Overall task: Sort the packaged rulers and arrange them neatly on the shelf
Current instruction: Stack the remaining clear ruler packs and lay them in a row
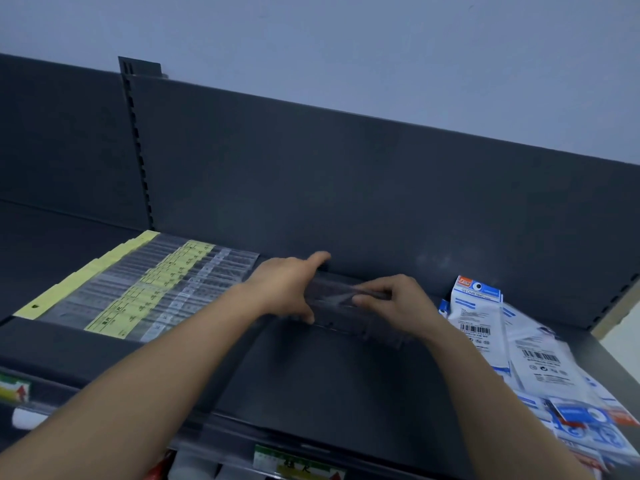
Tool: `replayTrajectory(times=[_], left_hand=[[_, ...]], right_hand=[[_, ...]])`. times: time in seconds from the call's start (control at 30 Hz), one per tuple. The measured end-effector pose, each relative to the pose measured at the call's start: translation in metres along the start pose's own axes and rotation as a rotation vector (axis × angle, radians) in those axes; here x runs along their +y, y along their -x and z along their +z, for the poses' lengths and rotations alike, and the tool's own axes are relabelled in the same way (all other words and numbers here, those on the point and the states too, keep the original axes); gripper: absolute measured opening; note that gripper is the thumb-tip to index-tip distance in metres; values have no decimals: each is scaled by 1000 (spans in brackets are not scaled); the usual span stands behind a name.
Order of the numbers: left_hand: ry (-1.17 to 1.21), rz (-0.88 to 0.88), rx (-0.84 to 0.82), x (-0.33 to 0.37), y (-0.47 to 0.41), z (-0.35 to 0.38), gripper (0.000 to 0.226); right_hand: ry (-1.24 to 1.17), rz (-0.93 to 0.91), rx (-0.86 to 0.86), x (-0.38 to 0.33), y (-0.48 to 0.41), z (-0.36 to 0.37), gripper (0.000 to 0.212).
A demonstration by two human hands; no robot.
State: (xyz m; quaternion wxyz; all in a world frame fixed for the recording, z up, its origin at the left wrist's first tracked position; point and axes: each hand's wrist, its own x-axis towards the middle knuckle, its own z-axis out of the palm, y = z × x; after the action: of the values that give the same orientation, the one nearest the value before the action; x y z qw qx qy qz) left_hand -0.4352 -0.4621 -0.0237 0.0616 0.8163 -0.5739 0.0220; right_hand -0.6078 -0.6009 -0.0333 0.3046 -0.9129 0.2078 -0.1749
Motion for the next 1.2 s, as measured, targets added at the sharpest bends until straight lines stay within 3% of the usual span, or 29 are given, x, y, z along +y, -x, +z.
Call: replayTrajectory(times=[0.13,0.27,0.33,0.47,0.57,0.63,0.67,0.77,0.8,0.87,0.93,1.0,1.1,1.2], left_hand=[[130,-17,-29,-6,-1,2,135],[296,-73,-10,-16,-7,11,134],[302,-54,10,-19,-8,15,119],[211,1,3,-18,-7,13,61],[136,39,8,-16,-5,11,41],[8,88,66,-14,-4,11,49],[-57,116,108,-13,-3,13,61],[-130,155,80,-6,-4,16,100],[-136,152,12,-3,-5,17,97],[-112,143,-82,1,-9,18,70],[-88,125,-90,3,-12,19,53],[-76,129,-60,5,-14,19,55],[-99,129,-57,8,-16,21,80],[-105,129,-20,10,-14,18,90]], right_hand=[[-148,-16,142,4,1,-8,11],[-366,23,304,5,1,-14,8],[-479,36,418,6,0,-17,11],[-452,88,520,11,-7,-15,6],[-257,144,342,19,-11,-11,8],[-262,199,133,17,-8,-9,6],[-327,214,73,15,-6,-7,15],[-457,239,72,15,-3,3,26],[-469,250,85,15,-2,7,28],[-513,280,105,16,-2,9,30],[-478,300,95,16,-1,8,32],[-360,309,22,14,2,5,31],[-253,291,-101,15,2,7,28],[-252,253,-99,17,0,6,17]])
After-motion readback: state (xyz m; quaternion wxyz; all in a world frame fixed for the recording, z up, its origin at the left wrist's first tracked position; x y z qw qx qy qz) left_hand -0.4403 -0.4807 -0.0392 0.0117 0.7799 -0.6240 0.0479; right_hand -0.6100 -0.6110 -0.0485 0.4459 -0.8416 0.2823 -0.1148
